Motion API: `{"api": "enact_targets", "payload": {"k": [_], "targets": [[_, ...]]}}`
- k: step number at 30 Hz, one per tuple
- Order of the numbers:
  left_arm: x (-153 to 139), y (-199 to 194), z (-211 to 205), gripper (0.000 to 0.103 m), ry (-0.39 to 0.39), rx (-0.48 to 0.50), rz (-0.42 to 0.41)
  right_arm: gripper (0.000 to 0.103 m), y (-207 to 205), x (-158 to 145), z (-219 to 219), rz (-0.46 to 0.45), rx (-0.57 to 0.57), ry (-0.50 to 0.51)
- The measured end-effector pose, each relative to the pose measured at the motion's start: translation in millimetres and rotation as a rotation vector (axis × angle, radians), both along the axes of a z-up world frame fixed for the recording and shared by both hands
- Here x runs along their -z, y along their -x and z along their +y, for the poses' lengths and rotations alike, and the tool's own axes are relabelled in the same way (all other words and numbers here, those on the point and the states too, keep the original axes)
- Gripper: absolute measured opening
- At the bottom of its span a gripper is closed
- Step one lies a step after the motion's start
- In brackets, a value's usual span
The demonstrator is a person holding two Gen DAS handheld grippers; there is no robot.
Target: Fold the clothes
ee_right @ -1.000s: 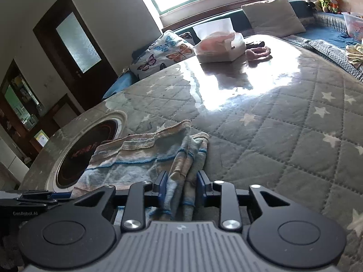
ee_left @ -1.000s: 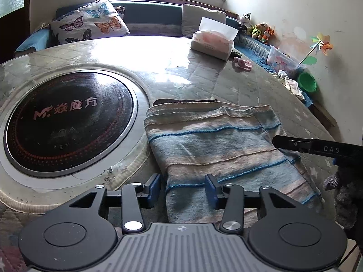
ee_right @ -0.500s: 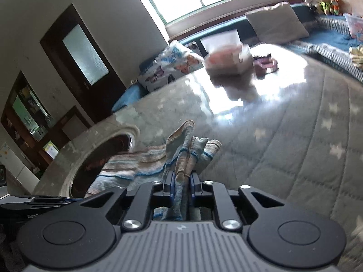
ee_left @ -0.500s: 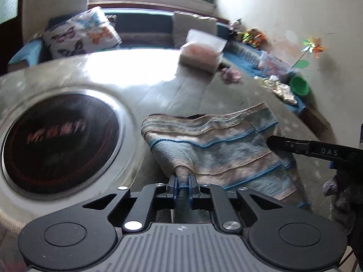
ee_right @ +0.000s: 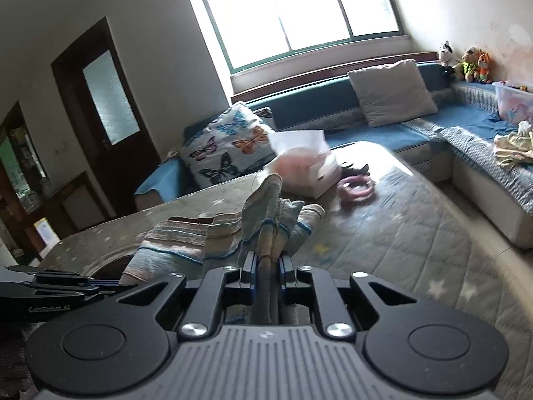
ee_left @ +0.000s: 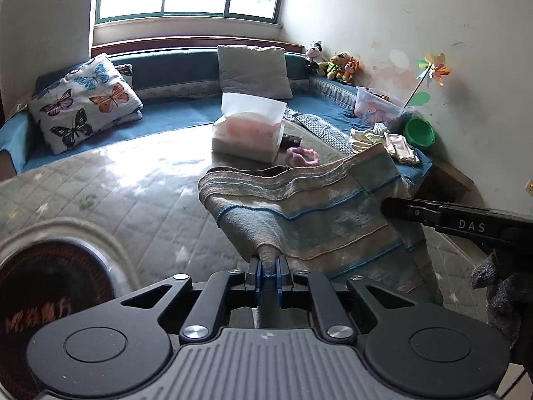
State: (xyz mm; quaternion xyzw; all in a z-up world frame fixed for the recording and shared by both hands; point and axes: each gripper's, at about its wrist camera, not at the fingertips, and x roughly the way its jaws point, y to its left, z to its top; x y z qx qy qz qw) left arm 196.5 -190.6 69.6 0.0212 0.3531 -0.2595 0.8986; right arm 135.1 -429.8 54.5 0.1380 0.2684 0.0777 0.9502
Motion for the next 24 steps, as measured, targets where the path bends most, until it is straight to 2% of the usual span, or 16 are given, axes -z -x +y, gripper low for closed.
{"api": "enact_targets", "payload": {"k": [9, 15, 20, 24], "targets": [[23, -27, -22, 0.010, -0.036, 0.007, 0.044, 0.012, -32, 15, -19, 0.041, 0.041, 0.028], [39, -32, -24, 0.015, -0.126, -0.017, 0.035, 0.018, -47, 38, -27, 0.095, 0.108, 0.059], [36, -35, -17, 0.018, -0.118, -0.032, 0.019, 0.019, -41, 37, -25, 0.078, 0.109, 0.091], [35, -39, -24, 0.018, -0.097, -0.014, 0.018, 0.029, -36, 38, -15, 0.078, 0.050, 0.114]]}}
